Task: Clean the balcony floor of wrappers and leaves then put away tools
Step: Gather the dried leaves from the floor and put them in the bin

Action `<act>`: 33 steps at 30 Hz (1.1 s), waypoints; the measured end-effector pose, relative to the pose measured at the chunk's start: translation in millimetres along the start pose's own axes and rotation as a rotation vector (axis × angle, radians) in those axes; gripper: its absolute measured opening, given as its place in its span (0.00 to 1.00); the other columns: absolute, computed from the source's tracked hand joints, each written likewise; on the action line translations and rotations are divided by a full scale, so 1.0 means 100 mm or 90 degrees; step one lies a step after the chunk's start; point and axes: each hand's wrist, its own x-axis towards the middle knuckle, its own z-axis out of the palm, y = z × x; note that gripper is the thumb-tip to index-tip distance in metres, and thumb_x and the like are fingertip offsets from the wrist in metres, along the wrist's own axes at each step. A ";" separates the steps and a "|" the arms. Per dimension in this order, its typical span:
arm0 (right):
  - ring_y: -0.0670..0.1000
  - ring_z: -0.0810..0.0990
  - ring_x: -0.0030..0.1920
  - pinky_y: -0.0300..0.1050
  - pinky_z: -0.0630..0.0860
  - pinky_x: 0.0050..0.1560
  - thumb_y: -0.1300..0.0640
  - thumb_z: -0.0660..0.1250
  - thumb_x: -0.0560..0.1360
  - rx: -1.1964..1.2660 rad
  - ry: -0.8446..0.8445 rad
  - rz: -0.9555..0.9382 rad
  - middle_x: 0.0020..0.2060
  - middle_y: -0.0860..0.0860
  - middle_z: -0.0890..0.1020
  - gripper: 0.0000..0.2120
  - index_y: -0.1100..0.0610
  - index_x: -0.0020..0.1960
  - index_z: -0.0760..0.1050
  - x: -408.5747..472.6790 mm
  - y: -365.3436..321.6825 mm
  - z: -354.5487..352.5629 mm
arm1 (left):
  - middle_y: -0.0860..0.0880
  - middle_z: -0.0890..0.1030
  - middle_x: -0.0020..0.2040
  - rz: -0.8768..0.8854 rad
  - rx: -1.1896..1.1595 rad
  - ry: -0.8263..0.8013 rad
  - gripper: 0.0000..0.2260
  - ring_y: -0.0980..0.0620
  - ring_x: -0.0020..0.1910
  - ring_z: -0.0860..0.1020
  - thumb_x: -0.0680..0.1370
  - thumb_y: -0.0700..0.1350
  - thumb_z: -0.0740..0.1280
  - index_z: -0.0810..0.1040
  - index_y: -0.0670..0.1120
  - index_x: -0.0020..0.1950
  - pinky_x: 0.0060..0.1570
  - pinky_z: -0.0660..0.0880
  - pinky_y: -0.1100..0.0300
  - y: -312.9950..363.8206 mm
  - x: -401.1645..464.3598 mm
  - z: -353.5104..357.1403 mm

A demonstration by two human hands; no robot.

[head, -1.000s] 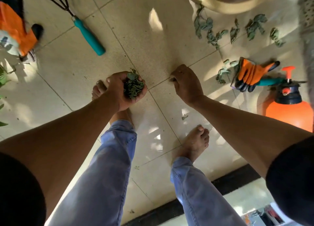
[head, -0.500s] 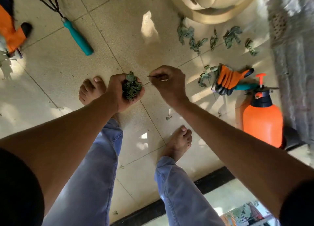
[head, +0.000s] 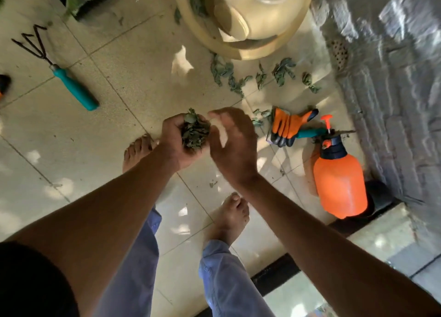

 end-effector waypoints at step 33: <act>0.72 0.44 0.80 0.70 0.48 0.78 0.39 0.52 0.81 -0.395 -0.214 -0.131 0.82 0.64 0.47 0.39 0.59 0.84 0.45 2.02 0.48 1.63 | 0.43 0.79 0.41 0.028 -0.062 0.005 0.12 0.44 0.38 0.81 0.79 0.42 0.59 0.78 0.39 0.41 0.41 0.83 0.55 1.13 0.40 -0.03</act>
